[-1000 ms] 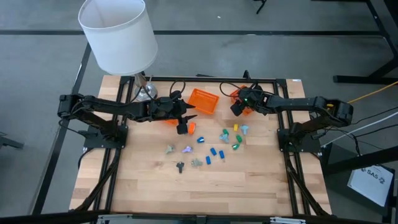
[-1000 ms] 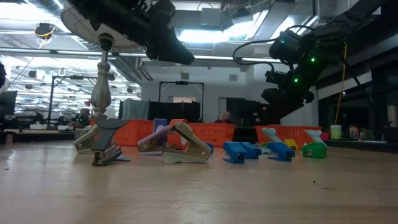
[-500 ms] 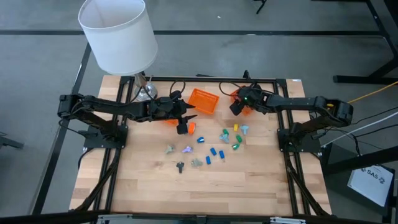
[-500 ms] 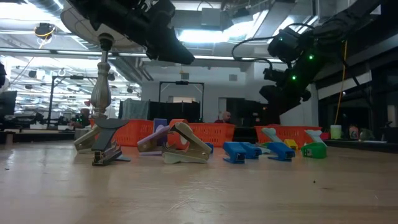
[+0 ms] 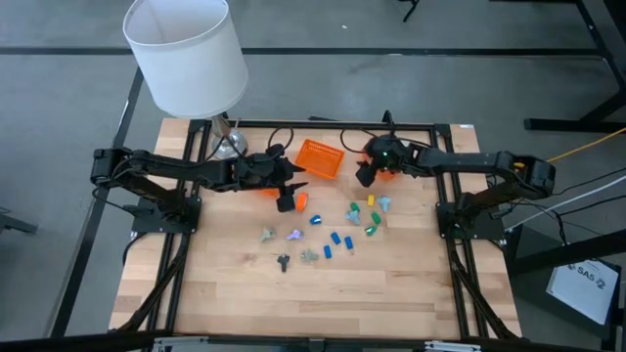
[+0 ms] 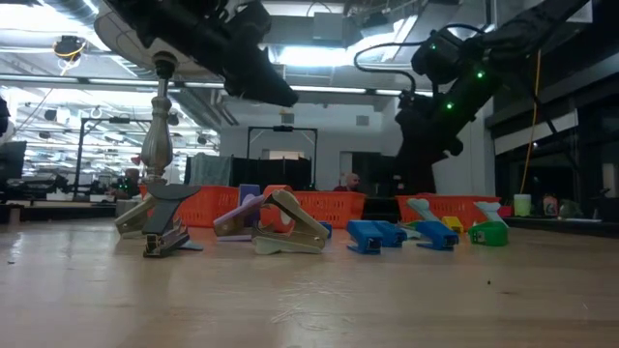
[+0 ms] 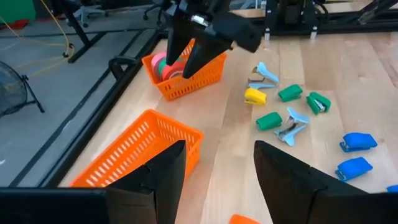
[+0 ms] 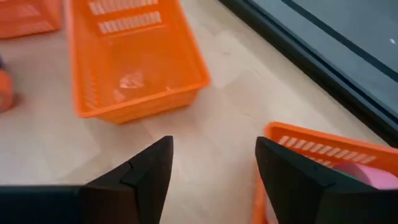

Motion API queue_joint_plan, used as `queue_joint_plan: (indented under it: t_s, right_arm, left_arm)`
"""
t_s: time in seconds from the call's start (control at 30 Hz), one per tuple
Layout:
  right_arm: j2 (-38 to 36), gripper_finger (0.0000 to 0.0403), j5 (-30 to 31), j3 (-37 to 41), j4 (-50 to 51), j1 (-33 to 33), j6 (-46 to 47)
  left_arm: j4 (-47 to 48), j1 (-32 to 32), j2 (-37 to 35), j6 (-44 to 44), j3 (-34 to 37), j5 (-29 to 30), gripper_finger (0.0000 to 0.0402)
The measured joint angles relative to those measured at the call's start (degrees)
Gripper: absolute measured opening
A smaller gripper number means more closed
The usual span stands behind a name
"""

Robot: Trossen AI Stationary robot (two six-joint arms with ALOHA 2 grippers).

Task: Pick and place Stapler, Stapler remover, tape
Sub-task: Put the blue tape into the right orange bin

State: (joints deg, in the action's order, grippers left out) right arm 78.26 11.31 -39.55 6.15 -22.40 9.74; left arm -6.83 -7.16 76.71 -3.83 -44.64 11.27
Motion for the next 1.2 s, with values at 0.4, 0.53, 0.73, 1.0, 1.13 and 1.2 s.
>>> queue_joint_plan:
  t_s: [0.4,0.53,0.73,1.0,1.13,1.2]
  right_arm:
    - [0.0,0.0232,-1.03,0.0,-6.09,6.22,-7.07]
    - [0.0,0.0232,-1.05,0.0,-7.03,7.46,-8.6]
    - [0.0,0.0232,-1.05,0.0,-8.12,8.79,-8.96]
    - [0.0,0.0232,-4.8,0.0,-9.15,9.23,-8.96]
    - [0.0,0.0232,-4.96,0.0,-9.2,9.23,-8.92]
    - [0.0,0.0232,-5.32,0.0,-9.2,9.3,-8.9]
  left_arm:
    - [4.94,0.82,0.0,1.6,0.0,-1.78,0.0187]
    - [6.84,1.37,0.0,1.82,0.0,-1.78,0.0187]
    - [9.17,1.55,0.0,3.27,0.01,-1.77,0.0187]
    - [10.1,1.55,0.0,3.24,0.0,-0.32,0.0187]
    - [10.1,1.55,0.0,3.2,0.0,0.52,0.0187]
    - [10.1,1.55,0.0,3.2,0.02,0.52,0.0187]
